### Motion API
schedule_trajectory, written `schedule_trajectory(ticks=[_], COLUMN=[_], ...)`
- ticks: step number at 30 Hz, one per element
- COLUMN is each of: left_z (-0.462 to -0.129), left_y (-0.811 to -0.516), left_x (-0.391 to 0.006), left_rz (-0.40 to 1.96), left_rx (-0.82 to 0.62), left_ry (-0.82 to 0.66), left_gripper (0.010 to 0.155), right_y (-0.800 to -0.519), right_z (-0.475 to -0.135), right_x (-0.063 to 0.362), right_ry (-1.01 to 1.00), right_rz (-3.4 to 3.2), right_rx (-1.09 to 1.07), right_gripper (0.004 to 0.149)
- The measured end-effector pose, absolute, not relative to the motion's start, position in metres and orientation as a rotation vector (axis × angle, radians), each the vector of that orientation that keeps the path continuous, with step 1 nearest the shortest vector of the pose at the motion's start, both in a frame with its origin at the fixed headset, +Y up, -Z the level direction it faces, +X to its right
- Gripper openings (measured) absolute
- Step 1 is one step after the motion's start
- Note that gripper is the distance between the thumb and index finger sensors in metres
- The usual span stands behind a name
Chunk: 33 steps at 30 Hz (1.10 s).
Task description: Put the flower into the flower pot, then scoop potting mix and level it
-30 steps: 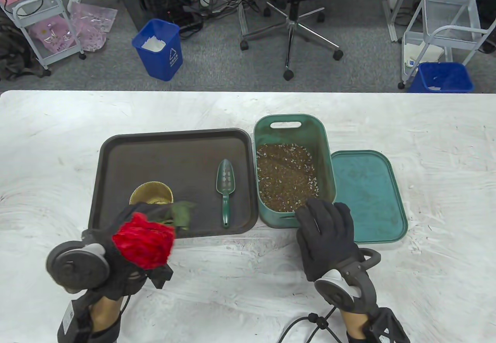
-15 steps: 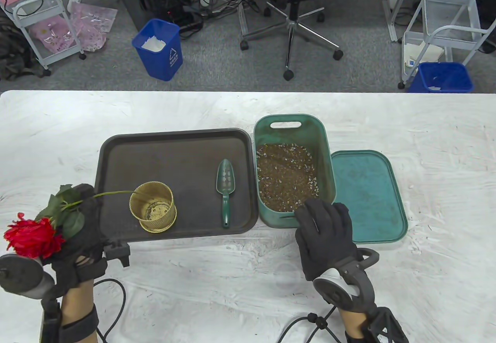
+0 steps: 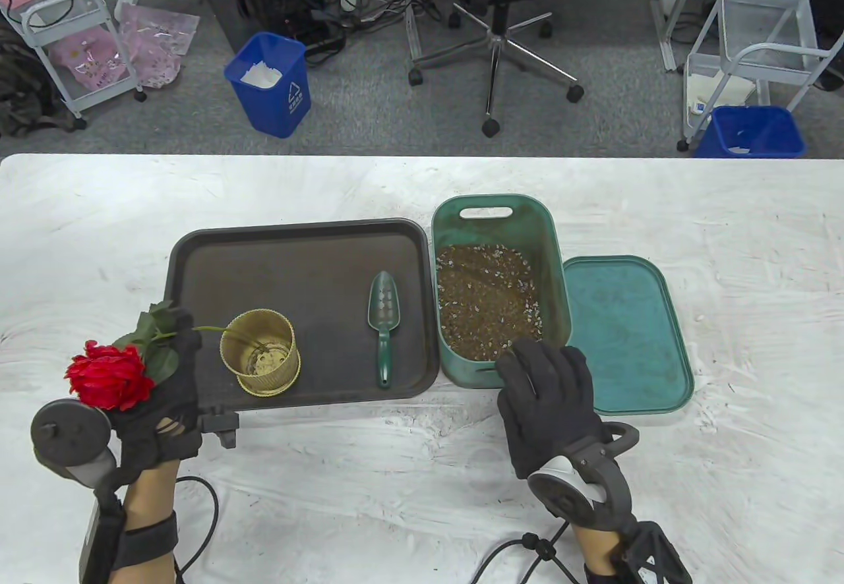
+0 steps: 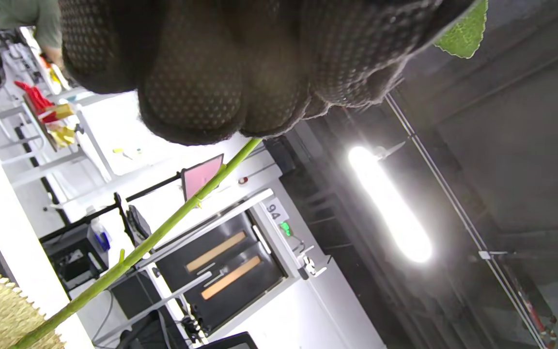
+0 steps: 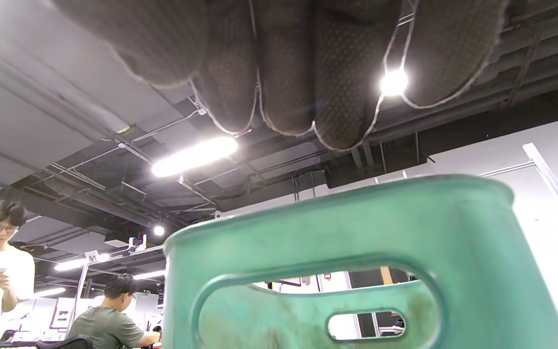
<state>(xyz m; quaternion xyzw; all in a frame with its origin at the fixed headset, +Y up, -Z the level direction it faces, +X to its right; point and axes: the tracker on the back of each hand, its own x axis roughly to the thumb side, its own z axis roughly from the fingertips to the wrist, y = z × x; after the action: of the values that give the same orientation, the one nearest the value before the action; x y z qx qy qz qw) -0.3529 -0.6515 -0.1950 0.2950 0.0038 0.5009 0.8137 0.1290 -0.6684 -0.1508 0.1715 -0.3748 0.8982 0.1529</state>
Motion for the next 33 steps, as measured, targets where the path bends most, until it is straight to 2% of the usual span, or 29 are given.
schedule_trajectory(ticks=[5, 10, 15, 19, 21, 24, 26, 30, 33], left_z=[-0.199, -0.199, -0.198, -0.198, -0.197, -0.197, -0.197, -0.197, -0.197], left_y=[-0.652, -0.653, -0.653, -0.651, -0.652, -0.651, -0.651, -0.651, -0.651], left_x=[-0.358, -0.362, -0.36, -0.359, -0.359, -0.358, -0.359, -0.36, -0.36], left_rz=[1.084, 1.126, 1.13, 1.114, 1.121, 1.126, 1.117, 1.121, 1.121], left_rx=[0.625, 0.614, 0.605, 0.604, 0.603, 0.602, 0.604, 0.608, 0.609], left_ry=[0.019, 0.036, 0.024, 0.012, 0.01, 0.006, 0.002, 0.007, 0.009], left_gripper=[0.04, 0.04, 0.041, 0.04, 0.041, 0.041, 0.041, 0.04, 0.041], right_y=[-0.671, -0.653, -0.612, -0.584, -0.58, -0.593, -0.616, -0.664, -0.695], right_z=[-0.152, -0.144, -0.14, -0.152, -0.171, -0.207, -0.236, -0.274, -0.288], right_x=[0.125, 0.108, 0.041, -0.02, -0.044, -0.075, -0.093, -0.103, -0.103], right_ry=[-1.048, -1.135, -1.097, -0.989, -0.813, -0.427, -0.125, 0.383, 0.617], right_rz=[2.6, 2.56, 2.585, 2.789, 2.873, 2.974, 3.097, 3.255, 3.279], right_rx=[0.514, 0.535, 0.685, 0.635, 0.554, 0.372, 0.206, -0.116, -0.325], right_gripper=[0.049, 0.049, 0.049, 0.05, 0.049, 0.047, 0.047, 0.052, 0.058])
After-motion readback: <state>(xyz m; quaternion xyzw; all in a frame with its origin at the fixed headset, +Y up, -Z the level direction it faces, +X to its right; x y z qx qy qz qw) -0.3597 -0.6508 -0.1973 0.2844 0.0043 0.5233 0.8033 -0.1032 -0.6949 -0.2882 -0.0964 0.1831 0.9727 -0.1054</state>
